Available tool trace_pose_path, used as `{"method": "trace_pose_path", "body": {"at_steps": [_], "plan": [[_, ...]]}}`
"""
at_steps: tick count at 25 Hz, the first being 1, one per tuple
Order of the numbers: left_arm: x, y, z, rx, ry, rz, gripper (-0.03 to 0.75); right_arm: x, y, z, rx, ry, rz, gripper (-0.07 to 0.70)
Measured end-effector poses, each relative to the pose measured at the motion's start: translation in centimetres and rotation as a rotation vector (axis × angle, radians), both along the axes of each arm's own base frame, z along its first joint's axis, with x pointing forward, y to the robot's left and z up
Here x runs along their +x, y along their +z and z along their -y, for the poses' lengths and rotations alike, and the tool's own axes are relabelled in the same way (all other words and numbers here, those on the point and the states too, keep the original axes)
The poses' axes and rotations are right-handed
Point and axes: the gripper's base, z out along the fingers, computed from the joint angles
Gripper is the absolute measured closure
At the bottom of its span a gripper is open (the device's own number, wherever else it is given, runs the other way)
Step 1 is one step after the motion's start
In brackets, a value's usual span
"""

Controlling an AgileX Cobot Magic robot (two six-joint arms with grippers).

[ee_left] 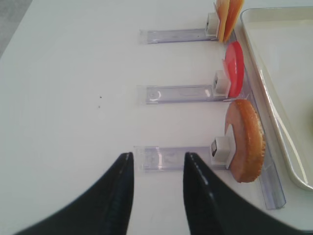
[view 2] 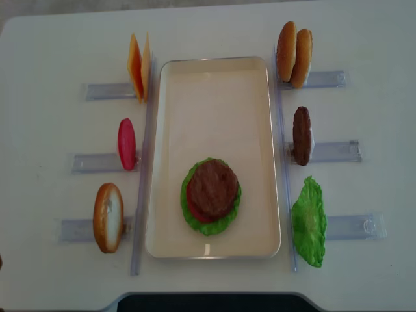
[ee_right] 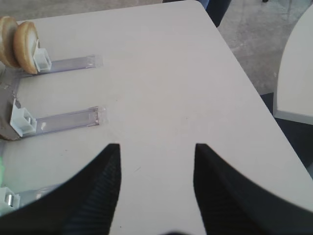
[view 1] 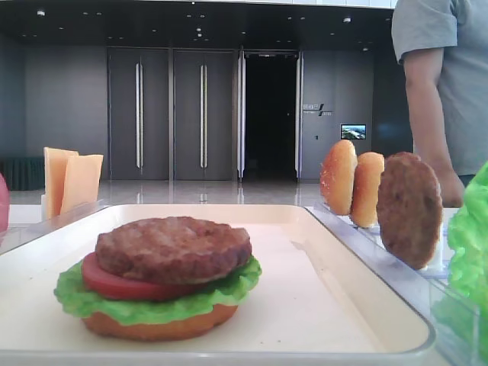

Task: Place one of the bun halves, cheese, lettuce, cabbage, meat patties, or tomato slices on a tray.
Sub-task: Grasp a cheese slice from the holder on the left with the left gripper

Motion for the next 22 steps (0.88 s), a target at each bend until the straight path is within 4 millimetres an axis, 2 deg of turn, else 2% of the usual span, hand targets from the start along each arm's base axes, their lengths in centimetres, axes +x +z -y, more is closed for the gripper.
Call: {"method": "trace_pose_path", "body": {"at_steps": [22], "plan": [[0.0,0.0,0.0,0.0,0.0,0.0,0.451,-0.02,-0.03,0.0,0.0,0.0,-0.004,0.272]]}}
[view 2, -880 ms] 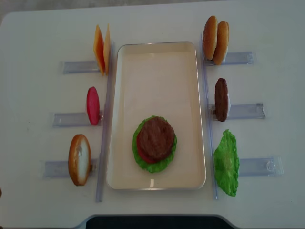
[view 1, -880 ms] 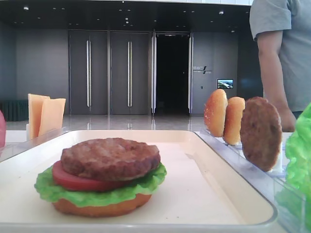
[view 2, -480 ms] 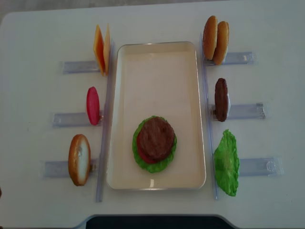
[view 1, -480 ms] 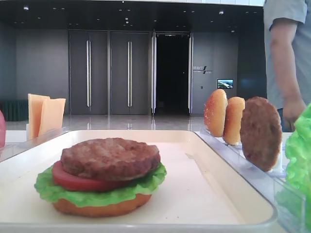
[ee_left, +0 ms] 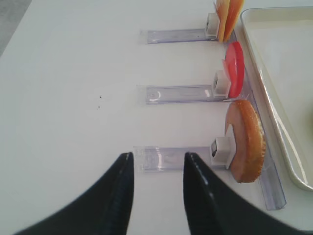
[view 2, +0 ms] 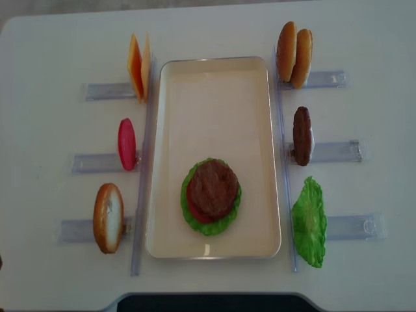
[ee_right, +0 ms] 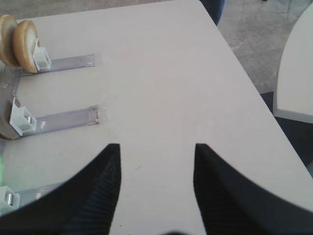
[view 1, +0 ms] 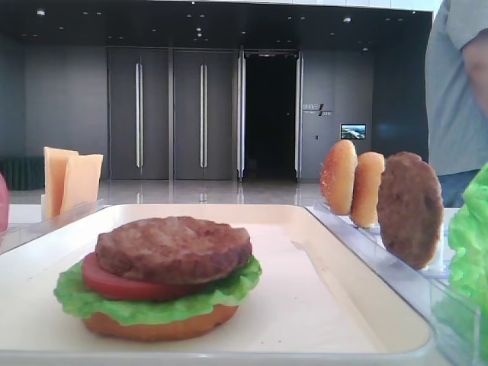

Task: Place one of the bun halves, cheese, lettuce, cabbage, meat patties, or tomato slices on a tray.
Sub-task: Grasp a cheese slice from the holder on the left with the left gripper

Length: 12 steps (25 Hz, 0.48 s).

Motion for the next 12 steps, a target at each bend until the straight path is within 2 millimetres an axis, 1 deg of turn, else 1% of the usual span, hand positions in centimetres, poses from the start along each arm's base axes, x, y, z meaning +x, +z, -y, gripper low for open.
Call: {"method": "trace_pose_path", "body": {"at_steps": [8,12], "plan": [[-0.02,0.04,-0.14,0.01,0.012,0.001,0.451,0.0,0.0,0.0,0.0,0.0,0.0,0.272],[-0.23,0.57,-0.23,0.018,0.02,0.02,0.451,0.0,0.0,0.0,0.0,0.0,0.0,0.272]]}}
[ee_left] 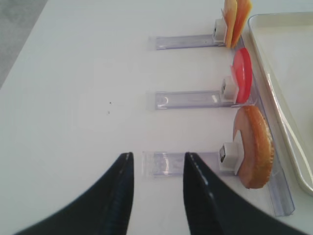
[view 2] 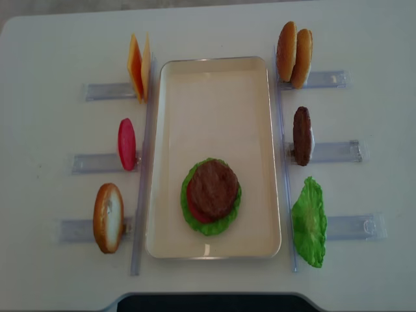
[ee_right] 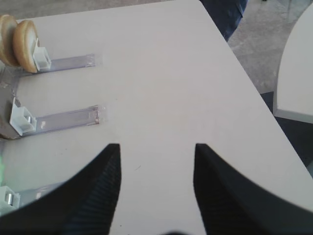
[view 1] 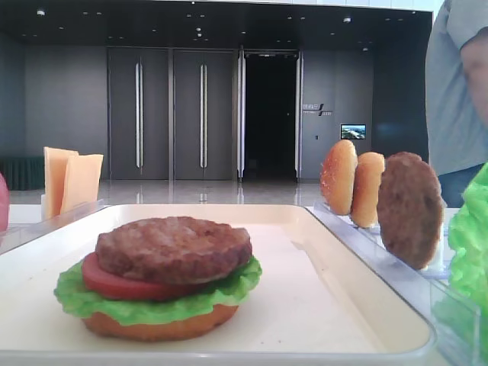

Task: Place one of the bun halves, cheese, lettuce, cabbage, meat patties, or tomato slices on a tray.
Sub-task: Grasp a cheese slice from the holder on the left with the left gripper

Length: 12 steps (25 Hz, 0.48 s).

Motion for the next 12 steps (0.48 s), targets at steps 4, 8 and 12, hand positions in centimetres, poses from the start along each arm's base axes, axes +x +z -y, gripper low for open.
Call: {"method": "trace_pose_path", "body": {"at_steps": [4,8,12], "plan": [[-0.1,0.7,0.0,-0.027,0.016,0.018,0.45,0.0,0.0,0.0,0.0,0.0,0.0,0.272],[0.9,1.9,0.0,-0.045,0.027,-0.025,0.45,0.0,0.0,0.0,0.0,0.0,0.0,0.272],[3.4,4.2,0.0,-0.073,0.04,-0.043,0.45,0.0,0.0,0.0,0.0,0.0,0.0,0.272]]}}
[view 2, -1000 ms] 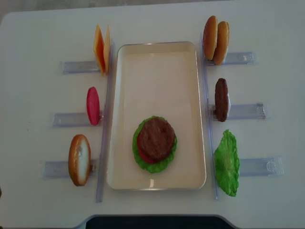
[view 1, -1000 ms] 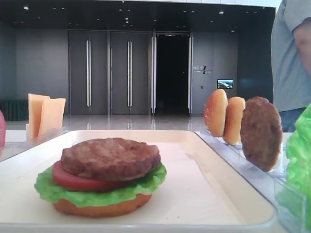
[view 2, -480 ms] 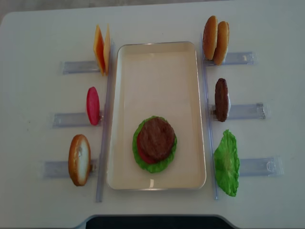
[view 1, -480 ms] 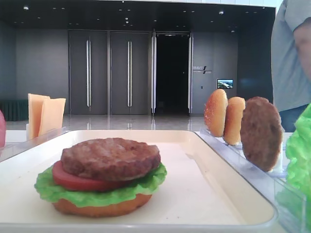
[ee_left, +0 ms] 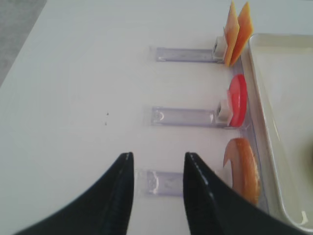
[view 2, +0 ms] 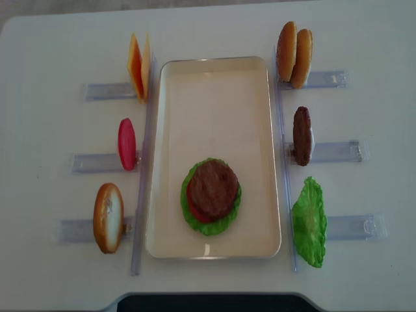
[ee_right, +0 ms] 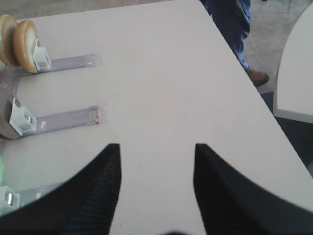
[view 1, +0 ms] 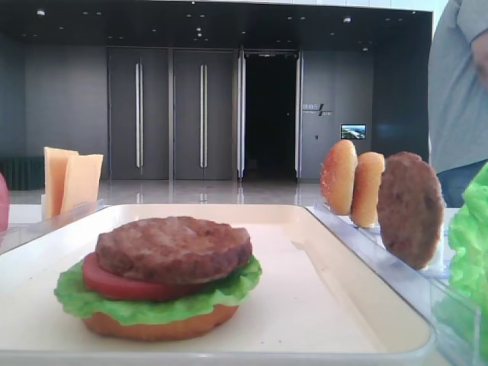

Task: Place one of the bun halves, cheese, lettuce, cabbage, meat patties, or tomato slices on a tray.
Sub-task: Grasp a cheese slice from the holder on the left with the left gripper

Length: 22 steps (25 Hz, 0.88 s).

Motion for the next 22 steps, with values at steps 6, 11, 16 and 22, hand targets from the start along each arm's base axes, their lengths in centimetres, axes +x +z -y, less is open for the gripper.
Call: {"method": "trace_pose_path", "body": {"at_steps": [6,11,16,22], "plan": [[6.3,2.6,0.3,-0.039,-0.013,-0.078,0.449,0.0,0.0,0.0,0.0,0.0,0.0,0.272],[13.3,3.5,0.5,-0.061,-0.028,-0.215,0.449,0.0,0.0,0.0,0.0,0.0,0.0,0.272],[20.5,3.5,0.5,-0.051,-0.045,-0.316,0.448,0.0,0.0,0.0,0.0,0.0,-0.001,0.272],[28.3,3.1,0.7,-0.081,-0.049,-0.362,0.446,0.0,0.0,0.0,0.0,0.0,-0.001,0.272]]}}
